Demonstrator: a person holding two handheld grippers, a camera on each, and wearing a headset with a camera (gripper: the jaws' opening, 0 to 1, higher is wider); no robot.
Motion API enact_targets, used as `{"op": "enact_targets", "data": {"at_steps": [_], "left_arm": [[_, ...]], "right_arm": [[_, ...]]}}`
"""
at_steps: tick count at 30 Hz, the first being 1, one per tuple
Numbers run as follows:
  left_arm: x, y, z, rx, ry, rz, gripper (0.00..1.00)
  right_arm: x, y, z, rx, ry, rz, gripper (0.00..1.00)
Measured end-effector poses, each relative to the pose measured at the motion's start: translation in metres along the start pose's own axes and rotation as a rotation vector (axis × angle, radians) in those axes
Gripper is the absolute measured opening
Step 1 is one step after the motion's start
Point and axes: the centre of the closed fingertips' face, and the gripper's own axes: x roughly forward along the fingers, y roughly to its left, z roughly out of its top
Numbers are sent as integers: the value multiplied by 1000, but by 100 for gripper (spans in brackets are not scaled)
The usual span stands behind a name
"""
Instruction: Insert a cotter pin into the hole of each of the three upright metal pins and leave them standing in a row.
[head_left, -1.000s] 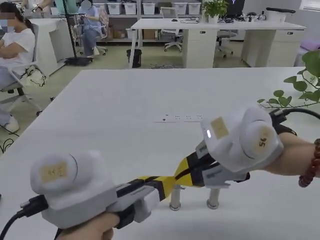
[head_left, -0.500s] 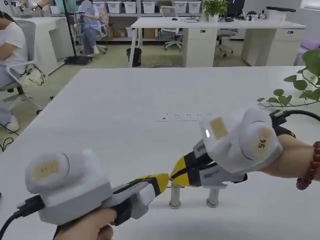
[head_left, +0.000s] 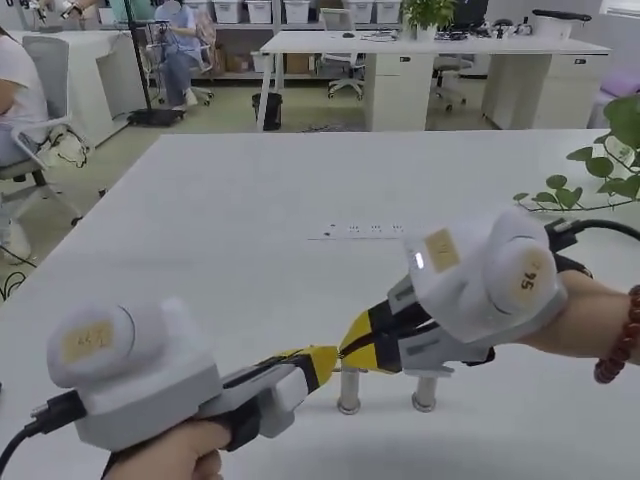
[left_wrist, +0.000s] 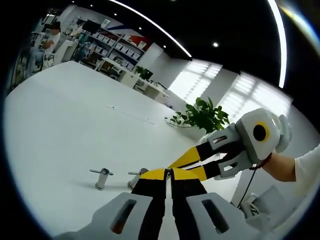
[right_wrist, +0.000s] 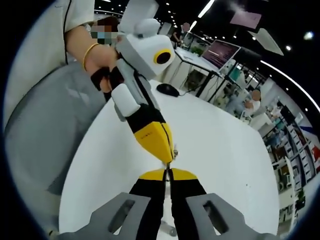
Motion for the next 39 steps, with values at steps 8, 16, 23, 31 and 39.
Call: {"op": "enact_targets", "data": {"at_steps": [8, 16, 23, 31, 39], "left_arm": [[-3, 4, 1, 62, 5, 1, 0], [-7, 3, -7, 161, 58, -20, 0], [-11, -7, -17, 238, 106, -90, 0], [-12, -30, -26, 303, 134, -207, 0], [-15, -47, -33, 344, 155, -292, 0]], "right_arm": [[-3, 2, -1, 183, -73, 19, 10], [-14, 9, -2, 476, -153, 113, 18], [-26, 22, -2, 573, -217, 198, 19], [-32, 38, -5, 609, -237, 284, 18], [-38, 55, -6, 618, -257, 368, 17]]}}
